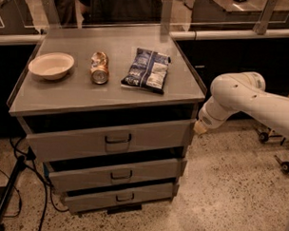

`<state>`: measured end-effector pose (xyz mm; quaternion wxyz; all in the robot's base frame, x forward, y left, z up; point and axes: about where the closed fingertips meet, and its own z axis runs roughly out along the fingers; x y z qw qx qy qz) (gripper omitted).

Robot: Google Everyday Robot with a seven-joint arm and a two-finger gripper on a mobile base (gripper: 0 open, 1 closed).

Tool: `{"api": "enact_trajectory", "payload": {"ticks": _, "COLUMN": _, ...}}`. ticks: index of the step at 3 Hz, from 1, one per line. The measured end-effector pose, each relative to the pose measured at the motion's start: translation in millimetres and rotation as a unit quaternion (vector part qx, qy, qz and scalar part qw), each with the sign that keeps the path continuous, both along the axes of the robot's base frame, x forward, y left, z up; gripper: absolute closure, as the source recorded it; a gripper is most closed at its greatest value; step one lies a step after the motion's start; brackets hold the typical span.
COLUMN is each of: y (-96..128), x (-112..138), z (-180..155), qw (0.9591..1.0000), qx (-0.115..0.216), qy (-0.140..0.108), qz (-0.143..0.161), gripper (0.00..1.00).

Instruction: Close top drawer

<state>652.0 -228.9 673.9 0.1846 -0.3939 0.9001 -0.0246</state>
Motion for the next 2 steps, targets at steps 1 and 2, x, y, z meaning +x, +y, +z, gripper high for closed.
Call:
{"api": "enact_trajectory", "payload": {"ticks": 1, "y": -24.8, "x": -49.1, "z": 7.9, "qw": 0.9988, "qx": -0.006, "qy": 0.048, "qz": -0.006, "gripper": 1.0}}
{"api": "enact_trajectory", "payload": {"ticks": 2, "y": -64.6, "x": -116.6, "z": 25.8, "qw": 0.9941, "qx": -0.025, "qy": 0.096, "qz": -0.045, "gripper": 1.0}}
